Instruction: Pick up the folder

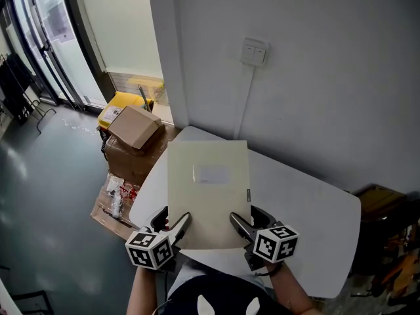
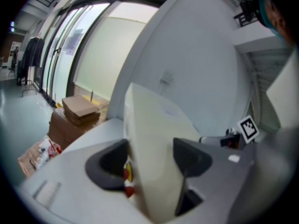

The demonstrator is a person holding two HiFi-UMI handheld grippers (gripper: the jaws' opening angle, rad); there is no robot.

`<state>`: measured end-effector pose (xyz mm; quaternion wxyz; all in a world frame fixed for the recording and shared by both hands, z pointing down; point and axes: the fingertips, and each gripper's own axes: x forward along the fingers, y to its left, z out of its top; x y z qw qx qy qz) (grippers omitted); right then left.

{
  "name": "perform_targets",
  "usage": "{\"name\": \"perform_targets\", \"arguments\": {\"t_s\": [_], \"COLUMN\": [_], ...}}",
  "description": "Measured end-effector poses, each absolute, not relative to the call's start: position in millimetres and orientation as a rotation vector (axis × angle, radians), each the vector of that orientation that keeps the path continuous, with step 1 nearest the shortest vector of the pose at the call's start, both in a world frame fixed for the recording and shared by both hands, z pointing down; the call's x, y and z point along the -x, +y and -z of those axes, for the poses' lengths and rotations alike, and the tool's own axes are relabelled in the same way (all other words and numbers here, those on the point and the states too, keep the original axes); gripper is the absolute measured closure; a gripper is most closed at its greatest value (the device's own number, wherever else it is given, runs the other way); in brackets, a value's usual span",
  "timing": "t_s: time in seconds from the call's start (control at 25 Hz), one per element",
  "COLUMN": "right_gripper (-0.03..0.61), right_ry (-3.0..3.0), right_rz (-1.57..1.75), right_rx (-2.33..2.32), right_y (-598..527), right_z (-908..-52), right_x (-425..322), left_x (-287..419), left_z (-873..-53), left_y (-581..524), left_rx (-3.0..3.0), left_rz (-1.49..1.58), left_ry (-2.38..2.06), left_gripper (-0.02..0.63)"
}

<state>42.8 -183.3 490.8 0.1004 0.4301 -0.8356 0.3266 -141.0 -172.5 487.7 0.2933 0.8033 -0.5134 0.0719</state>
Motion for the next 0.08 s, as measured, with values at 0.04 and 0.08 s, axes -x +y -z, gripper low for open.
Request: {"name": "perform_targets", "arguments": {"t_s": [0.04,0.08], "right_gripper": [0.281,0.281], "right_ry": [-2.469,-2.468], "right_rz": [-0.967,-0.969], "right_rx": [-1.271,-1.271], "right_y": [-182.3,-181.3], "right_z": [-491.3,-491.7], "right_x": [-42.7,-42.6], "left_x": [141.2,141.3], "left_z": [-488.1,-488.5], "left_y": [-171.5,-170.6], "left_rx": [-2.139,-2.138], "left_rz": [-0.192,-0.193], "left_ry": [-1.368,-1.368], "left_gripper": [0.308,0.308]}}
